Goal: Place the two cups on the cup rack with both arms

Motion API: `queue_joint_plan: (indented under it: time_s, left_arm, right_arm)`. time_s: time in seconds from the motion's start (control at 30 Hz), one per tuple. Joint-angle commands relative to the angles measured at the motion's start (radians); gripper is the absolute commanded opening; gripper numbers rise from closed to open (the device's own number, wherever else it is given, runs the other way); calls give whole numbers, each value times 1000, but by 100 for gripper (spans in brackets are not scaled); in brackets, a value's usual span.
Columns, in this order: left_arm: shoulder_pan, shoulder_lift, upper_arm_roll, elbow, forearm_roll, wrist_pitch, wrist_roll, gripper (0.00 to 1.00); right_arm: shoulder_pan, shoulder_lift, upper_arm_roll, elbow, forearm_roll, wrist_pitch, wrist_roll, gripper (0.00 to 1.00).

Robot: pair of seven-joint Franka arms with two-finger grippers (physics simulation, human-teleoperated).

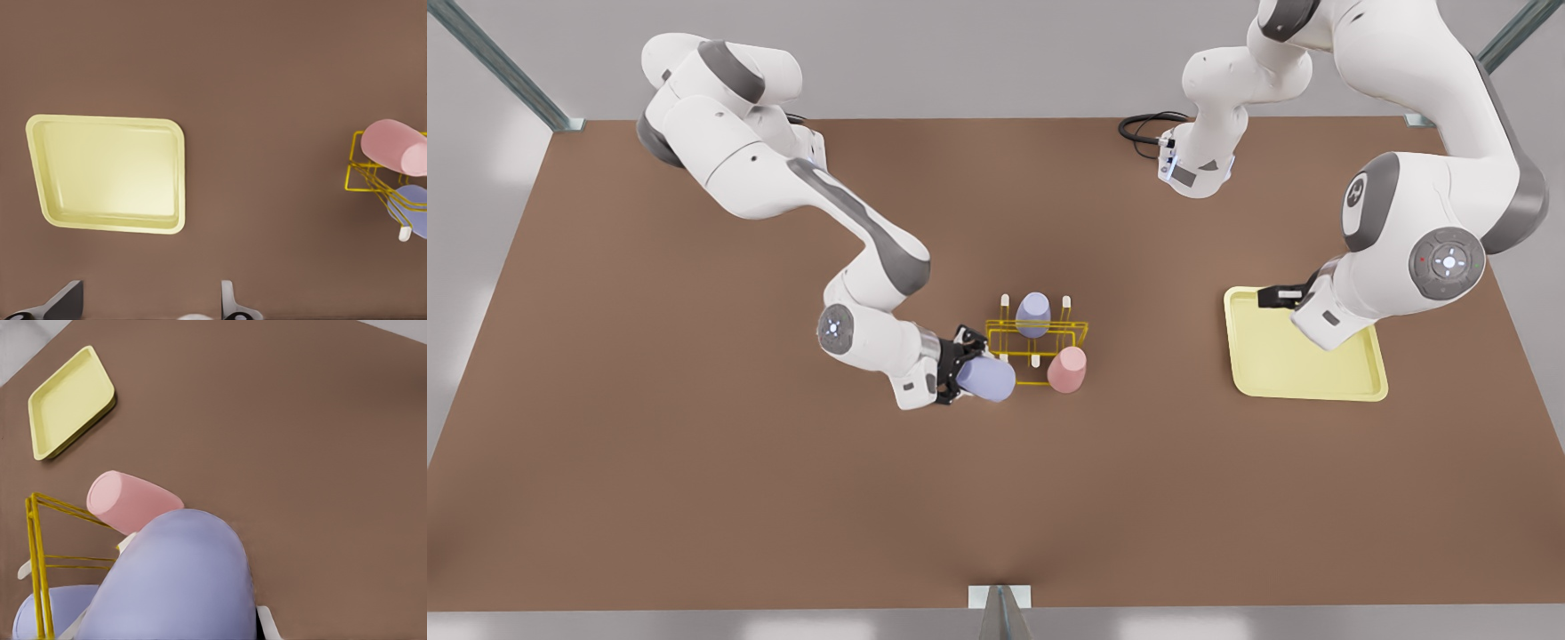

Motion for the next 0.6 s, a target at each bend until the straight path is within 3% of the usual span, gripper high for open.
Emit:
queue_joint_plan:
  time_s: [0.0, 0.37, 0.4, 0.43, 0.57]
  left_arm:
    - [3, -1, 0, 0, -24, -19, 206, 100]
    - [6, -1, 0, 0, -27, -20, 206, 100]
    - [6, -1, 0, 0, -27, -19, 206, 100]
    - [6, -1, 0, 0, -27, -19, 206, 100]
    - [13, 6, 0, 0, -30, -19, 207, 100]
  right_arm:
    - [2, 5, 16, -2, -1, -28, 8, 80]
    - [22, 17, 16, -32, -6, -66, 1, 80]
    - [27, 22, 16, -32, -8, -66, 2, 86]
    - [30, 27, 16, -32, -8, -66, 4, 100]
    - [45, 43, 16, -20, -11, -64, 10, 100]
